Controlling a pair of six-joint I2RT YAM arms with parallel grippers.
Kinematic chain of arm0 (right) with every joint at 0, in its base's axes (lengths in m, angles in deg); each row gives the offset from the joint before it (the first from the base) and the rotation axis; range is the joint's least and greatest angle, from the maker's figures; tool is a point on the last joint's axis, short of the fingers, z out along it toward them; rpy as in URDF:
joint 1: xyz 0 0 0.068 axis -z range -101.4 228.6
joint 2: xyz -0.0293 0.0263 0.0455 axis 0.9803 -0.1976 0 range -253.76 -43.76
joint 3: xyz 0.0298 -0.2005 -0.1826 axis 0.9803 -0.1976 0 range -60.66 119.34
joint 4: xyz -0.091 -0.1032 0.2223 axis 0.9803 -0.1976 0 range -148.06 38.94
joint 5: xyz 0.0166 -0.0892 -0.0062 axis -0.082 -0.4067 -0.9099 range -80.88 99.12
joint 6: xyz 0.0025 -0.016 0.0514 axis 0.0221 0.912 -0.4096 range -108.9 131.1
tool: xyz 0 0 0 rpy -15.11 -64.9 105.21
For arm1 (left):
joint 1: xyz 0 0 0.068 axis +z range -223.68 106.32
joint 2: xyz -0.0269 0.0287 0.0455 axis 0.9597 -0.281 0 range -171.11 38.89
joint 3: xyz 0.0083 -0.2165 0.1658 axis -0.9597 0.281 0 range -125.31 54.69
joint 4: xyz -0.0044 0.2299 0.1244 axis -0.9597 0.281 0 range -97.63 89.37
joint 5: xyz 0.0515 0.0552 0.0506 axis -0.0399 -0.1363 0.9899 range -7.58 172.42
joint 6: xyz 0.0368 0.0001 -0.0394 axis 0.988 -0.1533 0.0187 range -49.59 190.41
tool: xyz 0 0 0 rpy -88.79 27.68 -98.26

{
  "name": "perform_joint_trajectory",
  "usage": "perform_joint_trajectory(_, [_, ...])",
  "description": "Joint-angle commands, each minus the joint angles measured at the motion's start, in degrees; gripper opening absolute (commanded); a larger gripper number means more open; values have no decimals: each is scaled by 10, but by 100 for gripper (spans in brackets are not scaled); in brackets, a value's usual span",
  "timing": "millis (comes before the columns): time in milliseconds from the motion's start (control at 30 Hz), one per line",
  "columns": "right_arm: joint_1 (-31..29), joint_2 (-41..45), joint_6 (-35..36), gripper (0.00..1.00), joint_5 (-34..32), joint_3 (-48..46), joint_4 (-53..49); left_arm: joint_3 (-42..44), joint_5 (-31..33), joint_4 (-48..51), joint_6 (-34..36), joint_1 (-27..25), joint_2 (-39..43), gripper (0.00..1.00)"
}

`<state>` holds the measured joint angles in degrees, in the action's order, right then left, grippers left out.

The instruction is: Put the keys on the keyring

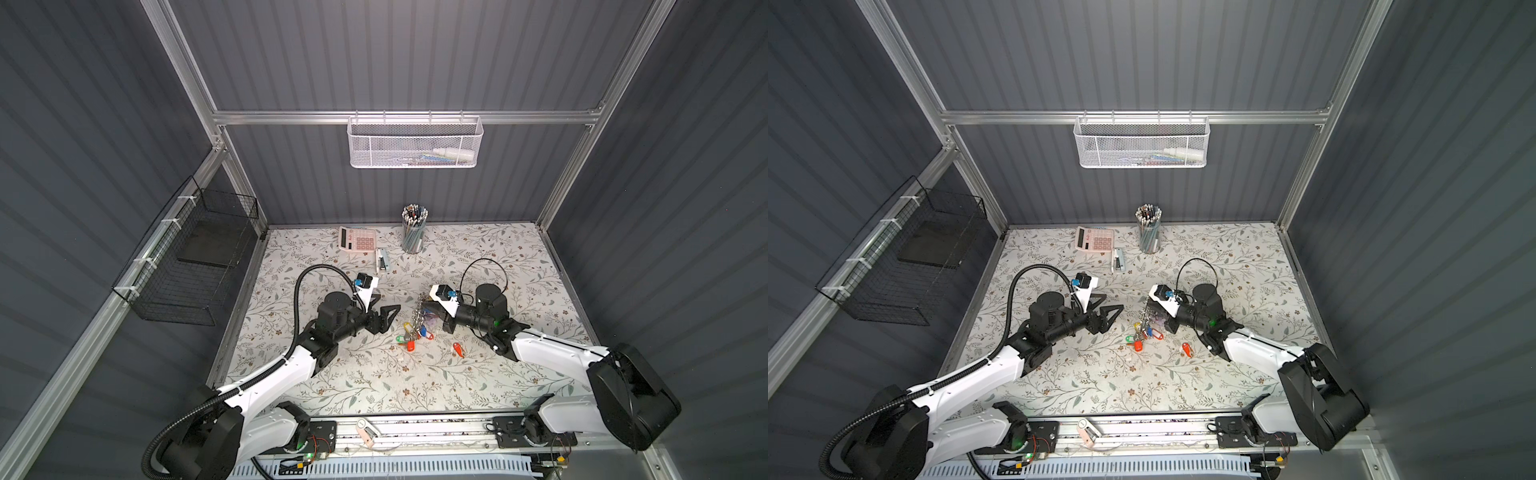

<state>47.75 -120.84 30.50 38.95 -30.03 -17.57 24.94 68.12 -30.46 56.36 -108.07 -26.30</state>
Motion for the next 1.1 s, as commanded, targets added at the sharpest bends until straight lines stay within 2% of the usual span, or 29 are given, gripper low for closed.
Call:
perform_joint_trajectory(0, [0, -1, -22, 0, -16, 12, 36, 8, 20, -9, -11, 3, 20, 81])
perform_joint_trajectory(167, [0, -22, -76, 0, -74, 67, -25, -12, 28, 51, -27, 3, 34, 76])
perform_joint_trajectory(267, [2, -23, -97, 0, -140, 88, -64, -25, 16, 95, -34, 2, 39, 74])
perform_joint_trajectory(367, [12, -17, -116, 0, -196, 86, -73, -29, -8, 115, -44, -8, 36, 66])
perform_joint_trajectory(467, [24, -7, -131, 0, -238, 84, -90, -46, -1, 146, -45, -38, 2, 56])
perform_joint_trajectory(533, [34, 0, -145, 0, -261, 79, -96, -67, 20, 165, -50, -67, -37, 50])
perform_joint_trajectory(700, [59, 27, -184, 0, -299, 63, -104, -125, 124, 160, -55, -192, -152, 43])
perform_joint_trajectory(867, [74, 50, -209, 0, -346, 63, -141, -175, 160, 110, -94, -265, -265, 38])
perform_joint_trajectory(1067, [106, 83, -259, 0, -364, 47, -170, -266, 213, 138, -113, -331, -364, 36])
